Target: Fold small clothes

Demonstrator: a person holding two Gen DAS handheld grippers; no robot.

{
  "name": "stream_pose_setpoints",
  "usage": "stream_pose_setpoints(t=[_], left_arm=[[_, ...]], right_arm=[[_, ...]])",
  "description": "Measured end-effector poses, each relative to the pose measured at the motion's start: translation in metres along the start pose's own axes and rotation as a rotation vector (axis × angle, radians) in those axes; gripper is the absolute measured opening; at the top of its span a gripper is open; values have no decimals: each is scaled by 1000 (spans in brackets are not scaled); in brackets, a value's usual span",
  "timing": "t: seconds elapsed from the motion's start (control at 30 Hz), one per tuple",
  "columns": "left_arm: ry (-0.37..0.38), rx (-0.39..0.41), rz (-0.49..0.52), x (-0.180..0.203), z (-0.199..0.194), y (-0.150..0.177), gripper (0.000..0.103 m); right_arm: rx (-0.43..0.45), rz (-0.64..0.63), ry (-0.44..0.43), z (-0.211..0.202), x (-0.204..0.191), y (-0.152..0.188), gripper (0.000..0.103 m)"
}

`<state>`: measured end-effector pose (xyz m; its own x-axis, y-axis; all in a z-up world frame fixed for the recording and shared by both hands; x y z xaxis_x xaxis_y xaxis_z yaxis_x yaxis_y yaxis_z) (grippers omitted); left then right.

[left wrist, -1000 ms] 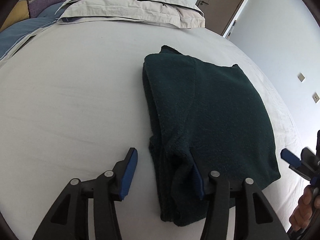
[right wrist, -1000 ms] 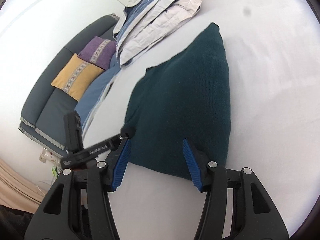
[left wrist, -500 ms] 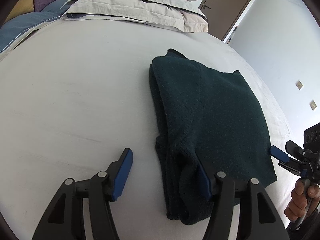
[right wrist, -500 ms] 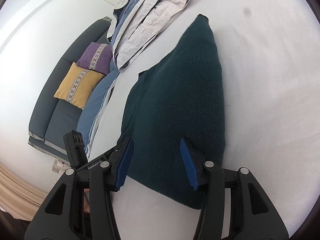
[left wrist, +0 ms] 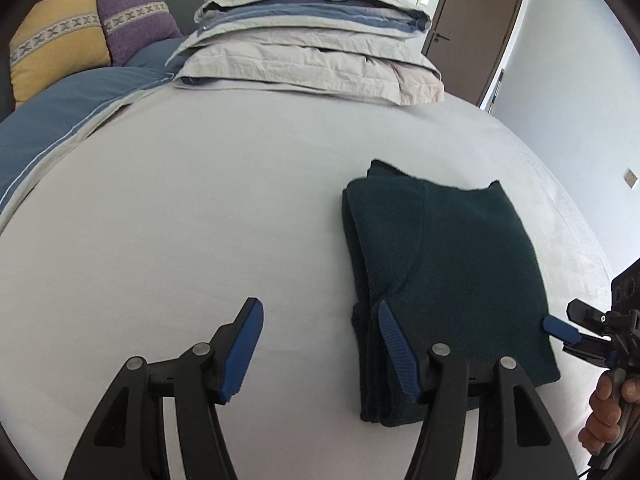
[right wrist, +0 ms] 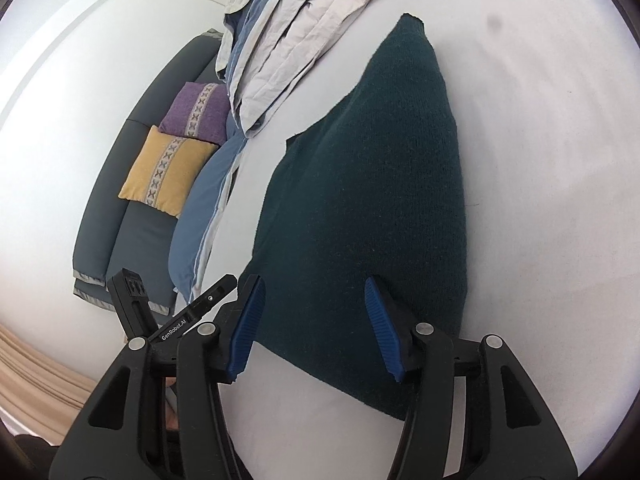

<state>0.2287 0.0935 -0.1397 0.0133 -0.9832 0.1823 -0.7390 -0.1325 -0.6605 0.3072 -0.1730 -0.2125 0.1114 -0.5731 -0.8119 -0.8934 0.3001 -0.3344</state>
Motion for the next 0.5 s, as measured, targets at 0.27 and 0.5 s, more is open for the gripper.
stream_pose_setpoints(t=[0.27, 0.5], left_arm=[[74, -103, 66, 38, 54, 7, 47], [185, -157, -17, 26, 79, 21, 54]], right_arm=[[-22, 82, -57, 15, 14, 6, 50], [34, 32, -74, -1, -7, -31, 52]])
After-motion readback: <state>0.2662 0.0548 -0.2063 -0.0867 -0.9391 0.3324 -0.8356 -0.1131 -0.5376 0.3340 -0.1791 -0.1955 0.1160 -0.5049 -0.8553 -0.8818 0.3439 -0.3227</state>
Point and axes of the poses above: each gripper's, at about its wrist camera, not at the fingertips, and z roughly the way its jaws point, x to its right, y to its underside, the point moved 9 cm from there along z, roughly the way its jaws point, and after that the axes turned 3 degrees about z, right-handed, at the moved point
